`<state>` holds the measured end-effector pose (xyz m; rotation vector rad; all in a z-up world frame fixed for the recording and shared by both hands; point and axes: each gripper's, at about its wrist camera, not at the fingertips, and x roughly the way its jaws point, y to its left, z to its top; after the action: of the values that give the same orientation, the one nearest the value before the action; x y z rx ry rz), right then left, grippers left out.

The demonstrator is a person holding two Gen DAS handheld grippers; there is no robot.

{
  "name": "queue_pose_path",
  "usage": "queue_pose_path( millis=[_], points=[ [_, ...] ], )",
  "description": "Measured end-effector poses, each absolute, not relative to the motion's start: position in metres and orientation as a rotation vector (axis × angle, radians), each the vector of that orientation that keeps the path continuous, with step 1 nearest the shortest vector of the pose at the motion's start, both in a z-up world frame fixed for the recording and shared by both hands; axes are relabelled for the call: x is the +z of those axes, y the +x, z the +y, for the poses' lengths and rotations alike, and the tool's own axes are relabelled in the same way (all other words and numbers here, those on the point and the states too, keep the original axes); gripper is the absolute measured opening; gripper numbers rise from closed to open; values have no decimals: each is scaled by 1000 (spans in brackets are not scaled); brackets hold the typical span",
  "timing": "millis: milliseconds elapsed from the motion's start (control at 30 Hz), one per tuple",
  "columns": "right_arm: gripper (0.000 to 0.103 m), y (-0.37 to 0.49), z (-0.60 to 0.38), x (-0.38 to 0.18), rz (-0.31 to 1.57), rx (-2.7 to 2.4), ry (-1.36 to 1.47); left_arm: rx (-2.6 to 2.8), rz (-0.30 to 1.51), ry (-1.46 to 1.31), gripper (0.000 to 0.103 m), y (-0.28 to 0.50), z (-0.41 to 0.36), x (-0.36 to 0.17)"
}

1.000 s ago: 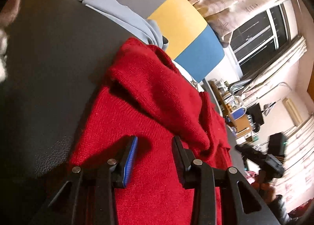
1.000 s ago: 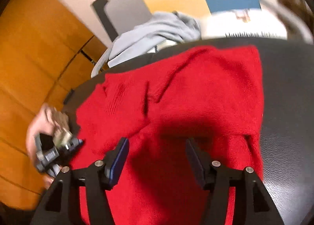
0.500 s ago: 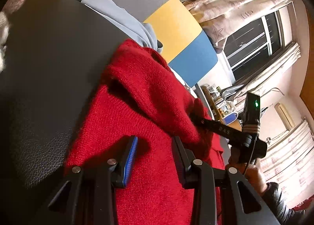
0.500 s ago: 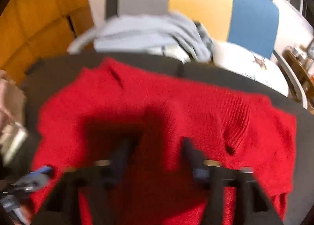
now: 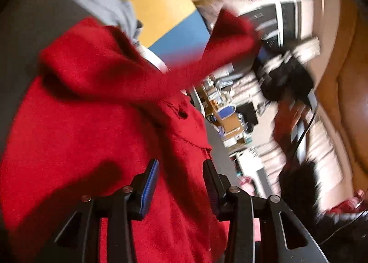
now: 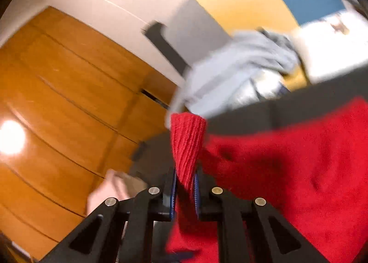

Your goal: Fold clothes

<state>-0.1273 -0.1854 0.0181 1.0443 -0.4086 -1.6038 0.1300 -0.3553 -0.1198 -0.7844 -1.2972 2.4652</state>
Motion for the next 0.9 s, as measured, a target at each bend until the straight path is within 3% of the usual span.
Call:
queue_pose_path(
  millis=[133,300,567,600,733,900],
  points=[
    [13,-128,-166,50,-422,-1625,930,2531,-1266,-816,41,112,-353,-115],
    [13,-130,-140,84,-441,-1649,803,2551,-1393,-817,41,121,-375,-133],
    [17,-151,-37,-84,-582,-1726,1146,2541,-1730,-685,45,137,-418,-156],
    [19,-154,-31,-100,-595,-1722,1185,2538,-1767,-662,45,139,-422,-158],
    [47,-162,-23,-123,-665,-1696,1213,2535,-1870,-600,45,144,-434,-163],
    [54,-171,-35,-116,-663,-1715,1140,2472,-2053,-465,46,148,-448,-172]
  ],
)
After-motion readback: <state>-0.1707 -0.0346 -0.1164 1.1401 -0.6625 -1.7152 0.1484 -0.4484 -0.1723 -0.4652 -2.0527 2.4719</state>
